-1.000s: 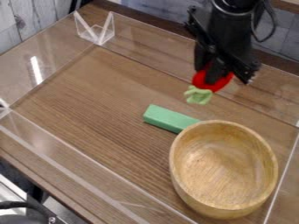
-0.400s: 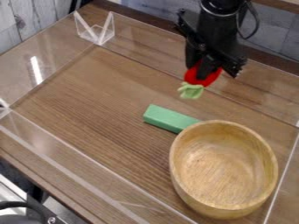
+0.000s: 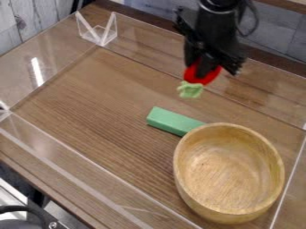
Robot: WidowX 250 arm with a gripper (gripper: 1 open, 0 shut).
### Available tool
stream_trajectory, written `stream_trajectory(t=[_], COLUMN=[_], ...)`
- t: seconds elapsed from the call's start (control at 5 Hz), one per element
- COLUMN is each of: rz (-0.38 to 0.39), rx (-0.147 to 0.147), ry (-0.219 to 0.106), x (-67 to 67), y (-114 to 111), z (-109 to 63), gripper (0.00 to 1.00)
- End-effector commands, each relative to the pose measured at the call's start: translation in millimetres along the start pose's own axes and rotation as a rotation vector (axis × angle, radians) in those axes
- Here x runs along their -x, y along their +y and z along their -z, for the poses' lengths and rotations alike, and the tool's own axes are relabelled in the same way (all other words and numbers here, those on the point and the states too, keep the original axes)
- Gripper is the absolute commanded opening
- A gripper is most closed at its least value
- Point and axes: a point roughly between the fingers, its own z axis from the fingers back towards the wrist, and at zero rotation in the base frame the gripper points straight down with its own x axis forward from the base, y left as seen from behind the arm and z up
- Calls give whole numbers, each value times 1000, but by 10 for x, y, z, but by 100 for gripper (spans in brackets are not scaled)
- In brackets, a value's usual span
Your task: Move the red fruit to the left
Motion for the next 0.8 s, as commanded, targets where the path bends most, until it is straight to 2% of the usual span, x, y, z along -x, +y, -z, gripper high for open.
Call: stream_trajectory(t=[0.0,0.2,0.4,0.6], rz=[-70,-85,-94,-110], rx=[-20,-30,-44,-46], ry=[-35,-15,-7,5], x=[173,449,647,728], y=[330,706,1073,1212], z=[-26,-13,5,56], gripper=[0,0,0,0])
